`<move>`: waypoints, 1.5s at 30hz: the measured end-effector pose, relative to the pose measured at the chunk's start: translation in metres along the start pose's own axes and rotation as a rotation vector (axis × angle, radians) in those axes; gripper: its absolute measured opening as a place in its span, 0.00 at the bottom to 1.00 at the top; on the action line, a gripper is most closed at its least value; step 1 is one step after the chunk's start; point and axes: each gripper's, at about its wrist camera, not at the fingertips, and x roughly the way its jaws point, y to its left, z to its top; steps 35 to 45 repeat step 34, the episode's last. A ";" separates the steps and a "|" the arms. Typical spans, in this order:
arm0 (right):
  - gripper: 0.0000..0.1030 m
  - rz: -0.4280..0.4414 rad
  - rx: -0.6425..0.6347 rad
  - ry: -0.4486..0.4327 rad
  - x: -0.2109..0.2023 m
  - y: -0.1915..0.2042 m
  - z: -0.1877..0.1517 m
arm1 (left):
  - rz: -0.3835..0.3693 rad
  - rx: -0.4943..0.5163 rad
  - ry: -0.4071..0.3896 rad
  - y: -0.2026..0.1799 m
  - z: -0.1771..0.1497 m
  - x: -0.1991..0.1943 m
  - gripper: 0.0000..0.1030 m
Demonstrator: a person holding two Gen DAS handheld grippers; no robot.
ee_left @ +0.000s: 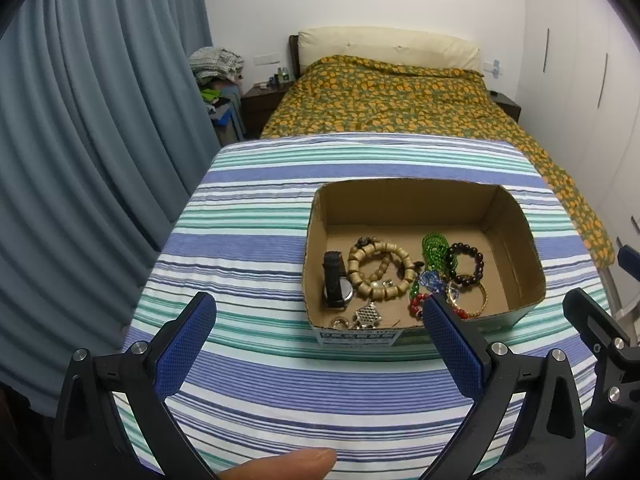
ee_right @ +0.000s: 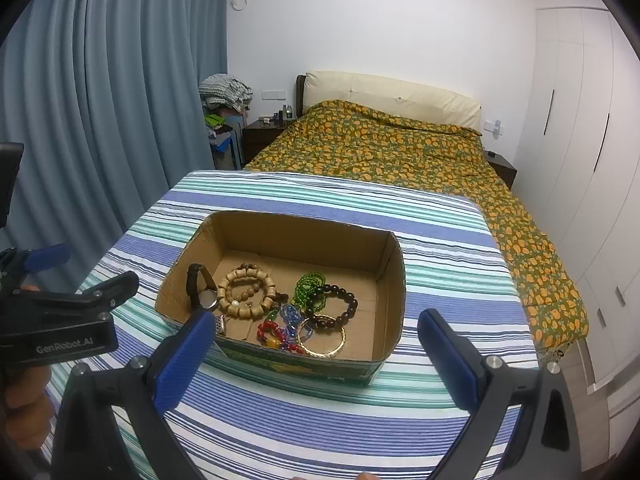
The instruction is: Organize jewelry
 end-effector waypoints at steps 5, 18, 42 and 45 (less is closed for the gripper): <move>1.00 -0.001 -0.005 -0.001 -0.001 0.001 0.001 | -0.001 0.001 -0.001 0.000 0.001 -0.001 1.00; 1.00 -0.006 -0.012 0.005 0.001 0.001 -0.002 | 0.000 0.002 0.004 0.001 0.002 -0.001 1.00; 1.00 -0.007 -0.013 0.009 0.001 -0.001 -0.003 | -0.011 0.010 -0.014 0.001 0.001 -0.004 1.00; 1.00 -0.007 -0.013 0.009 0.001 -0.001 -0.003 | -0.011 0.010 -0.014 0.001 0.001 -0.004 1.00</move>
